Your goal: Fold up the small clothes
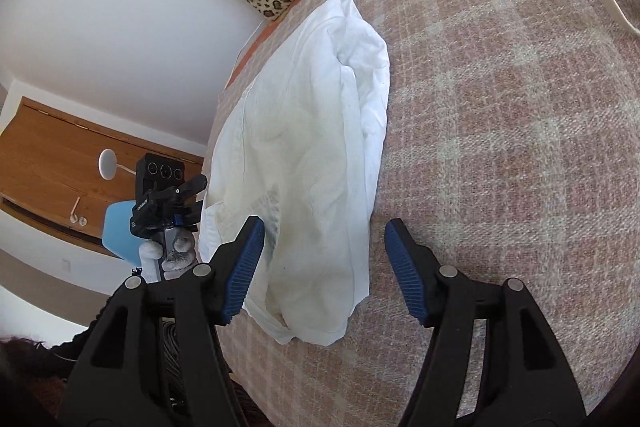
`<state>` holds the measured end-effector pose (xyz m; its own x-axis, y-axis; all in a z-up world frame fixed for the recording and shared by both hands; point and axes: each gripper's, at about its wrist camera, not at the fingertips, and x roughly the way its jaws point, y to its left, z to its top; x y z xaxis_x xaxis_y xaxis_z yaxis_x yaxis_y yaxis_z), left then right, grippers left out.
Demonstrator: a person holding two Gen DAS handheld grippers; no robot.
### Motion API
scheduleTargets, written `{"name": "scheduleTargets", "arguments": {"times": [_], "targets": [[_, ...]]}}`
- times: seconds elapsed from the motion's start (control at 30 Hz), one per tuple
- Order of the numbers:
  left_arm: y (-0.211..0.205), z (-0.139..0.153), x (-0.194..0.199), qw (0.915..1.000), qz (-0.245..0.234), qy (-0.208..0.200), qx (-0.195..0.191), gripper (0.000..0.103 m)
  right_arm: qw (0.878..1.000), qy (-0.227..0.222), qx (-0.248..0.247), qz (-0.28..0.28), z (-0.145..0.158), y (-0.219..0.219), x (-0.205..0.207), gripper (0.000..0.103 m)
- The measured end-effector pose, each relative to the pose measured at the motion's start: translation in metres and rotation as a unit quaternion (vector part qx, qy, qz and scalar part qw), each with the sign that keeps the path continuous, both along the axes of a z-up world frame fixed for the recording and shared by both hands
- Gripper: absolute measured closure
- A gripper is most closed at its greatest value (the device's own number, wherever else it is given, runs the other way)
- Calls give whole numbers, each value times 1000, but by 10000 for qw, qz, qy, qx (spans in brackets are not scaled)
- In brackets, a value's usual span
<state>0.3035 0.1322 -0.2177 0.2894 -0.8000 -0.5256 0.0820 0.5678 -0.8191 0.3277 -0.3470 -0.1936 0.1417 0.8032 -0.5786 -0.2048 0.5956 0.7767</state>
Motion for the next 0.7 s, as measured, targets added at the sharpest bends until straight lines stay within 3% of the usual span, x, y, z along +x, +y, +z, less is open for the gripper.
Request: {"name": "scheduleTargets", "arguments": {"times": [0.27, 0.37, 0.43, 0.5, 0.53, 0.6, 0.7], "targets": [[-12, 2, -2, 9996, -148, -230, 25, 44, 9995, -97, 299, 97, -3, 14, -1, 37], [-11, -4, -2, 9999, -92, -69, -71, 58, 9989, -31, 458, -27, -3, 18, 0, 37], [-12, -6, 1, 10000, -62, 0, -75, 68, 9989, -27, 455, -75, -4, 21, 0, 43], [-13, -7, 1, 10000, -32, 7, -30, 77, 9992, 40, 386, -131, -7, 24, 0, 62], [-15, -6, 0, 10000, -25, -19, -1, 82, 9992, 78, 366, -169, -8, 25, -1, 65], [-18, 0, -2, 9999, -45, -144, 84, 87, 9993, 29, 283, -226, -5, 26, -3, 77], [-27, 18, -6, 9981, -151, -504, 320, 89, 9995, -286, 9, -154, 11, 32, -7, 85]]}}
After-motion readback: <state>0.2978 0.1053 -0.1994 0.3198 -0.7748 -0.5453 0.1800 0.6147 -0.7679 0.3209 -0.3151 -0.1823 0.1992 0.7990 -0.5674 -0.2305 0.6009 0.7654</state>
